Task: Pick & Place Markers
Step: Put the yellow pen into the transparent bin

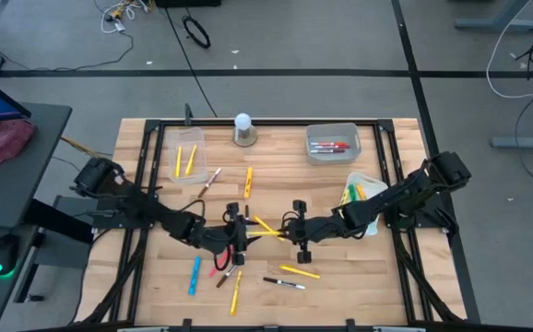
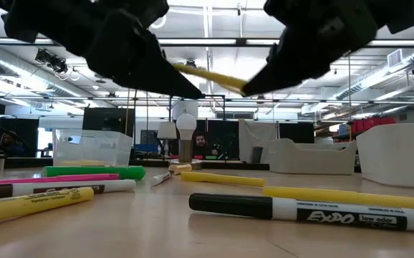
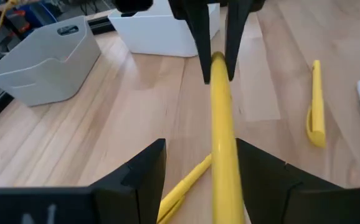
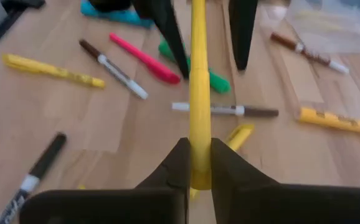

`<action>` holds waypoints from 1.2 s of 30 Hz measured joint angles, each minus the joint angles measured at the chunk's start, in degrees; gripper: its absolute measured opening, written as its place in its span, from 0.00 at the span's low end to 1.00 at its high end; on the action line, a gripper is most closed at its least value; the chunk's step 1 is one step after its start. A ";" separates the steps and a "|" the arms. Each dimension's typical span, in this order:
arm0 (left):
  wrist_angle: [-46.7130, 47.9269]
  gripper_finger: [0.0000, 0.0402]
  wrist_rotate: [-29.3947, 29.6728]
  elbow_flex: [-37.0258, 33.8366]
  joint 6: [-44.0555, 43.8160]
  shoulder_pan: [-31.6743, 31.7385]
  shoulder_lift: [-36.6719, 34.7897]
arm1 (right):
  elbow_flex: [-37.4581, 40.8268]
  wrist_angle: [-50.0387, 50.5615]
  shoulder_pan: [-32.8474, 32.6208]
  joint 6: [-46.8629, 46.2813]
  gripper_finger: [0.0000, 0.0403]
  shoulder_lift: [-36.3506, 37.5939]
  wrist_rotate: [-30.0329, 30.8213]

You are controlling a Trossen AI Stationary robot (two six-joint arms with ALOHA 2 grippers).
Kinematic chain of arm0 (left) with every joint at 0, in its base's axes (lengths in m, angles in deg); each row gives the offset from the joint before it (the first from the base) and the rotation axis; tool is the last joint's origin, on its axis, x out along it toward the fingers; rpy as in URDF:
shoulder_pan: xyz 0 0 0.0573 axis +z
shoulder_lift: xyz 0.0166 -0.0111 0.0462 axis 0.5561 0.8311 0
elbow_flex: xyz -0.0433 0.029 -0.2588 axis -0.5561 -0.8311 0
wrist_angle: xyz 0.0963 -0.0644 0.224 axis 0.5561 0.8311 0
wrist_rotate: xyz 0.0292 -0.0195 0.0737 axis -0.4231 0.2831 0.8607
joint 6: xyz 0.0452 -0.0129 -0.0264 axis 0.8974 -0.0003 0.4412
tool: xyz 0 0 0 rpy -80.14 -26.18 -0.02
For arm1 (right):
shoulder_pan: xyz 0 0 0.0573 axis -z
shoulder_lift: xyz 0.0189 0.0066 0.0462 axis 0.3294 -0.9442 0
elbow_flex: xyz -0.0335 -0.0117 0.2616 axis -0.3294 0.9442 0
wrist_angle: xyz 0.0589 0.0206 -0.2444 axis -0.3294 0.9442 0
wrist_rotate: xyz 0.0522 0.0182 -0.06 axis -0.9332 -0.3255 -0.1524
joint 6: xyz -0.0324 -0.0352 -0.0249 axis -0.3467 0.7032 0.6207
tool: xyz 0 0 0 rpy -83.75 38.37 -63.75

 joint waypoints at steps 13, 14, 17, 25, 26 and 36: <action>-5.19 0.46 0.83 0.02 1.18 -0.51 1.18 | -0.04 -1.13 0.02 0.62 0.08 0.02 -0.42; -5.37 0.46 0.49 0.02 1.37 -0.53 1.18 | -0.04 -1.00 0.03 0.59 0.08 0.02 -0.42; -5.40 0.44 -0.52 0.02 1.46 -0.51 1.18 | -0.04 -1.12 0.07 0.58 0.08 0.02 -0.42; -7.06 0.24 -0.67 0.02 1.34 -0.51 1.18 | -0.04 -1.06 0.07 0.48 0.08 0.02 -0.42; -7.54 0.20 -0.67 0.02 1.34 -0.51 1.18 | -0.04 -1.05 0.07 0.48 0.08 0.02 -0.43; -8.01 0.09 -1.63 0.02 -0.29 -0.40 1.04 | -0.04 -0.81 0.07 0.55 0.15 0.07 0.69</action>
